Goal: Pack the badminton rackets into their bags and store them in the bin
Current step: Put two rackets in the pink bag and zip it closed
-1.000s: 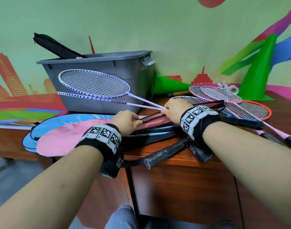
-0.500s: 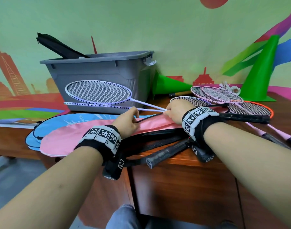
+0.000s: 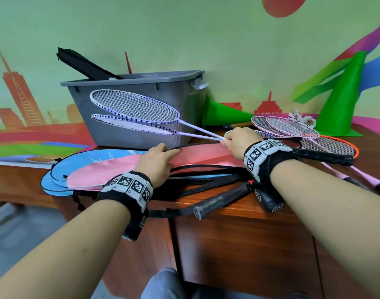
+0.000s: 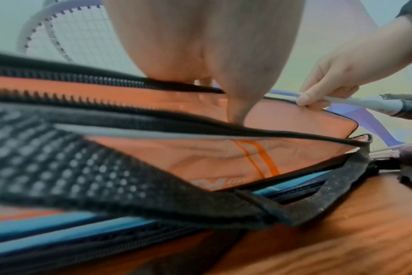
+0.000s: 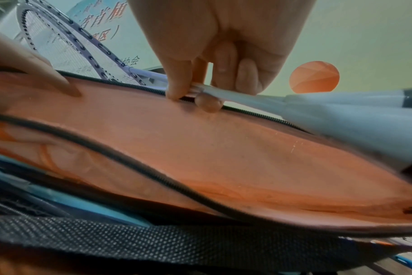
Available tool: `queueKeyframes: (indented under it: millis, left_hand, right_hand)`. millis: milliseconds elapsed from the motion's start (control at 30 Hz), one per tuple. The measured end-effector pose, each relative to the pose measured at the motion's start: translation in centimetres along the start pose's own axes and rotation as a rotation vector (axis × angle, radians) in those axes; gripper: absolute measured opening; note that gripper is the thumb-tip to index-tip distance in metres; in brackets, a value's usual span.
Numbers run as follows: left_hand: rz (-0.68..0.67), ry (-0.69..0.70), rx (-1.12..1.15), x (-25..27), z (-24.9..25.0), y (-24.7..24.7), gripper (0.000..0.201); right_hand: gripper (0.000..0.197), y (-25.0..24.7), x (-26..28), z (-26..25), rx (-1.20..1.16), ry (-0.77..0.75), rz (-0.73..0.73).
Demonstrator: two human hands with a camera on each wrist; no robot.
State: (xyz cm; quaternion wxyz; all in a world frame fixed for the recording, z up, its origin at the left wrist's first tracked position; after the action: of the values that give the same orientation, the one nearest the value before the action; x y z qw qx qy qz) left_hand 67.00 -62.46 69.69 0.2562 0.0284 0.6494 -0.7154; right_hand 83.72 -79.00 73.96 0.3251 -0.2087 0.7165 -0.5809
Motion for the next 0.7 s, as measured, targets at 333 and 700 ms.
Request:
queueKeyframes:
  millis: [333, 700]
  left_hand:
    - [-0.131, -0.055, -0.168, 0.3, -0.3, -0.6, 0.098]
    - [-0.074, -0.290, 0.432, 0.1, -1.8, -1.1, 0.066]
  right_hand:
    - [0.031, -0.6, 0.4, 0.6, -0.109, 0.005, 0.022]
    - [0.022, -1.7, 1.4, 0.6, -0.153, -0.084, 0.139]
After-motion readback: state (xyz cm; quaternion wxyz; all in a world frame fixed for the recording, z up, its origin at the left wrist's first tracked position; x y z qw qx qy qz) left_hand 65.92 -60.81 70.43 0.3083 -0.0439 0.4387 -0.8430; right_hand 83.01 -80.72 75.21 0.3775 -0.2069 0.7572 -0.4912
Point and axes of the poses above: each hand's wrist, its own x-axis away from the middle knuckle, its own y-axis out of the palm, z = x × y, the point moved 2 cm from there along -x, towards the middle knuckle, and after that the axes turned 4 degrees about x, right-handed, at the moved point
